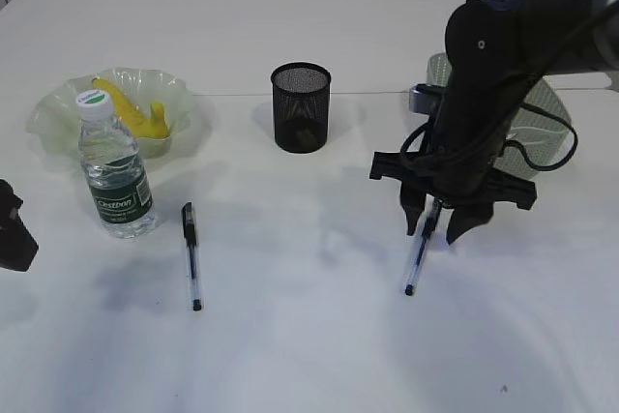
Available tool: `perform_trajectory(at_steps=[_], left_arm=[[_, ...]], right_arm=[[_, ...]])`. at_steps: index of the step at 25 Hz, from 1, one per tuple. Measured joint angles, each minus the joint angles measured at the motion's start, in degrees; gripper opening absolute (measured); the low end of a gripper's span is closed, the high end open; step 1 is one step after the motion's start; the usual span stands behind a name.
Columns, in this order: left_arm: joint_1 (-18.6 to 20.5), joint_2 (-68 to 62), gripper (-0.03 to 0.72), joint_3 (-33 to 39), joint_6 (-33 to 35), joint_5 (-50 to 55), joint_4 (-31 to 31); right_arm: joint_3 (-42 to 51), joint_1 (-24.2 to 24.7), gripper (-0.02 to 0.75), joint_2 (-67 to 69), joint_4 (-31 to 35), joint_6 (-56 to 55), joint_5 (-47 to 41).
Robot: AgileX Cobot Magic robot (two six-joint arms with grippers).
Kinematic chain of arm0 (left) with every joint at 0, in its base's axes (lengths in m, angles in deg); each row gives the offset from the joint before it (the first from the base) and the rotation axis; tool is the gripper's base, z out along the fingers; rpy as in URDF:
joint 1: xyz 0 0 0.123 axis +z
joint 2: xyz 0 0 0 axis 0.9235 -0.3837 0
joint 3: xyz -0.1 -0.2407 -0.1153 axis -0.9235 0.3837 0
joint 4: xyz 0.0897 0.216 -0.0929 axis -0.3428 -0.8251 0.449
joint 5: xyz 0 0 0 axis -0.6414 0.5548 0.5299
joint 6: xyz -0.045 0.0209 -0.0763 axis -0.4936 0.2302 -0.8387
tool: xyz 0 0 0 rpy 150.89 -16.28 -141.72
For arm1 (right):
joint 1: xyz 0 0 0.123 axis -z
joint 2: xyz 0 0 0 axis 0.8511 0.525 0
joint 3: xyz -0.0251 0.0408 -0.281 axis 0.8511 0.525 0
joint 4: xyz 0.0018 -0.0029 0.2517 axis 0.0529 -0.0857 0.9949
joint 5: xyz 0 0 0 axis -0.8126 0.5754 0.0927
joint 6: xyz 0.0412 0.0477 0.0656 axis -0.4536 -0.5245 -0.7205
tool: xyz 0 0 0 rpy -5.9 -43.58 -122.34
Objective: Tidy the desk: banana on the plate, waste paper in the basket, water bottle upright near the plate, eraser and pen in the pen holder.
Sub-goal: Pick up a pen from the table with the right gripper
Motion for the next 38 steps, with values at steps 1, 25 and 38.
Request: perform_trajectory(at_steps=[1,25,38], left_arm=[[0.00,0.00,0.460,0.00,0.00,0.00,0.00],[0.00,0.00,0.460,0.00,0.00,0.00,-0.58],[0.00,0.00,0.460,0.00,0.00,-0.25,-0.89]], right_arm=[[0.00,0.44,0.339,0.45,-0.10,-0.26,0.00],[-12.73,3.31,0.334,13.99,-1.44,-0.31,-6.67],[-13.01,4.60,0.333,14.09,-0.26,1.99,-1.44]])
